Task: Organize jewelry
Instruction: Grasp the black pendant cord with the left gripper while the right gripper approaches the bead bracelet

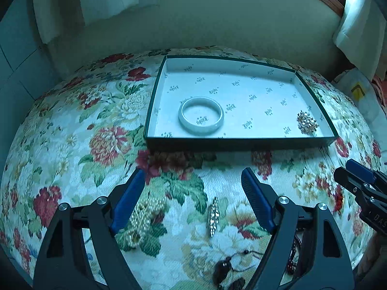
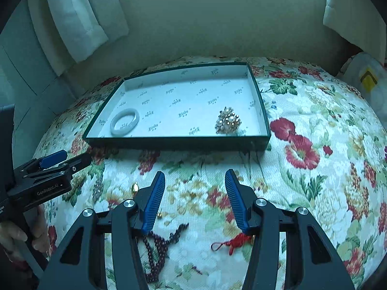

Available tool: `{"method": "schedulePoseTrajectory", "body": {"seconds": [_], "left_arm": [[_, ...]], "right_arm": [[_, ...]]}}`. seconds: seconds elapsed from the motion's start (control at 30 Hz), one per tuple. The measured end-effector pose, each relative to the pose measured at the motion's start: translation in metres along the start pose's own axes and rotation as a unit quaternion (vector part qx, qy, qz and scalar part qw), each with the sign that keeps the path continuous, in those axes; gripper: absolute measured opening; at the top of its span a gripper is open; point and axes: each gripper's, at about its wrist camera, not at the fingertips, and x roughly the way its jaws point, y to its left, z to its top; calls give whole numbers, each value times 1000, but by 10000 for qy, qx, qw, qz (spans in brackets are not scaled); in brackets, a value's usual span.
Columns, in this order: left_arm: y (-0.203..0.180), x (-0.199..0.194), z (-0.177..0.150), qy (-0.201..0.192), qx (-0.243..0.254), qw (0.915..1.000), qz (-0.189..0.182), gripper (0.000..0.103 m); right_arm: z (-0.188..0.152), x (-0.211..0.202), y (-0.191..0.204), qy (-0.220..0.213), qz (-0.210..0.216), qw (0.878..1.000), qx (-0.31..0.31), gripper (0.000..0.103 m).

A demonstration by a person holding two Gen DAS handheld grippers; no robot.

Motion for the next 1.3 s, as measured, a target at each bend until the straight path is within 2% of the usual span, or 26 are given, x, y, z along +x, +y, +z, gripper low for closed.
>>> {"method": "schedulePoseTrajectory", "body": {"seconds": [0.47,0.6,0.7,1.03,1.2,1.3], "left_arm": [[-7,-18,-67,400,108,9991,-7,79],[-9,-16,-77,503,165,9986,-29,69],[-10,-16,-80,524,183,9985,-22,68],[-13,-9,-85,612,311,9976,-115,52],[-15,-7,-85,564,410,9975,-139,47],[-16,-8,-86,530,454,9974,-187,38]], "right_arm": [[-60,-13,2,413,62,9991,60,52],[-66,-14,3,456,96,9989,57,52],[-68,-14,6,476,113,9988,27,52],[-70,-12,8,518,125,9986,6,52],[-70,-10,9,539,139,9985,7,52],[-70,-10,10,538,149,9984,9,52]]}}
